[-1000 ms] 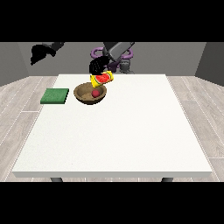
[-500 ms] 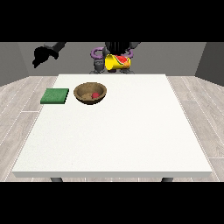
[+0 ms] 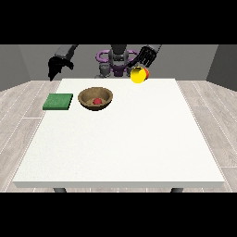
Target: Pick the cup and pour the ball into the bowl, then pick the bowl and place it on the pad
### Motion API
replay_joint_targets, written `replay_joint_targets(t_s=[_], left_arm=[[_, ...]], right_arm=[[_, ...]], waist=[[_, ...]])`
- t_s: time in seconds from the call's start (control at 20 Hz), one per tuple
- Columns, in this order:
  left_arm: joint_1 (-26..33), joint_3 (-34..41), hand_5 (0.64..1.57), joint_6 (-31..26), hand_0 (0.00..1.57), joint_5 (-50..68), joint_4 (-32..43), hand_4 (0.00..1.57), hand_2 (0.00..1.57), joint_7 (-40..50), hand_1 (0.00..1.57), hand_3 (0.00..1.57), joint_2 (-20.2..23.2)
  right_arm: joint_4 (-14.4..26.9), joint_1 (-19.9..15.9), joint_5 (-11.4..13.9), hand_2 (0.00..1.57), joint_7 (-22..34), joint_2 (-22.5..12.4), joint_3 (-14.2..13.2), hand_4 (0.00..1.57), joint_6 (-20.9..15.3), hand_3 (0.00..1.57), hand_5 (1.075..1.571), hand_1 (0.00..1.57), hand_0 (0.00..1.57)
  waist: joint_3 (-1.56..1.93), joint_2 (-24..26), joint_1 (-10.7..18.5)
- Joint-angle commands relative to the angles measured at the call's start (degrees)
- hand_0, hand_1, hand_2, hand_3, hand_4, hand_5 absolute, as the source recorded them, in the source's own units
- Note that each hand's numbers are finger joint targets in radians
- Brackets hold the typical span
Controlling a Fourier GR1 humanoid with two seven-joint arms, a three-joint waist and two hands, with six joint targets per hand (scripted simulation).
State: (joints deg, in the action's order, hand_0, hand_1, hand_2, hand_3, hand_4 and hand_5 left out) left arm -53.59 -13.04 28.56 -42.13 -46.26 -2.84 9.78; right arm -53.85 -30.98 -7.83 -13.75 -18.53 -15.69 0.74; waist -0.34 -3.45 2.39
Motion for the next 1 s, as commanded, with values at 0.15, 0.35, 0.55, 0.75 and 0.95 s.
replay_joint_targets(t_s=[0.15,0.35,0.55,0.75,0.95], left_arm=[[-0.67,17.78,1.569,-12.34,0.00,31.68,-9.42,0.65,0.00,-3.86,0.00,0.00,-9.52],[-2.52,26.18,1.540,-27.70,0.00,46.17,-12.02,0.47,0.00,-3.10,0.00,0.00,-5.24],[-2.00,32.81,1.545,-42.26,0.00,55.66,-9.00,0.36,0.00,-0.28,0.00,0.00,4.66],[-1.47,37.97,1.548,-51.16,0.00,62.00,-5.75,0.29,0.00,3.57,0.00,0.00,13.39],[-1.42,40.94,1.548,-52.19,0.00,64.77,-2.96,0.26,0.00,5.73,0.00,0.00,18.80]], right_arm=[[-0.71,0.12,-0.96,0.44,0.24,3.12,0.63,0.65,-0.27,0.47,1.571,0.00,0.00],[-0.34,1.70,-2.18,0.40,-0.20,4.70,-0.52,0.68,-1.31,0.43,1.571,0.00,0.00],[-2.32,3.58,-1.31,0.35,-1.63,8.47,1.40,0.40,-3.00,0.17,1.571,0.00,0.00],[-3.34,4.51,-1.66,0.00,-2.34,8.66,2.27,0.00,-1.08,0.00,1.570,0.00,0.00],[-3.77,5.25,-0.07,0.00,-2.70,11.32,5.44,0.00,-1.41,0.00,1.569,0.00,0.00]], waist=[[-0.78,-1.42,1.31],[-0.10,-1.59,4.39],[0.16,-3.16,5.08],[0.29,-3.58,3.67],[0.34,-3.49,-0.29]])
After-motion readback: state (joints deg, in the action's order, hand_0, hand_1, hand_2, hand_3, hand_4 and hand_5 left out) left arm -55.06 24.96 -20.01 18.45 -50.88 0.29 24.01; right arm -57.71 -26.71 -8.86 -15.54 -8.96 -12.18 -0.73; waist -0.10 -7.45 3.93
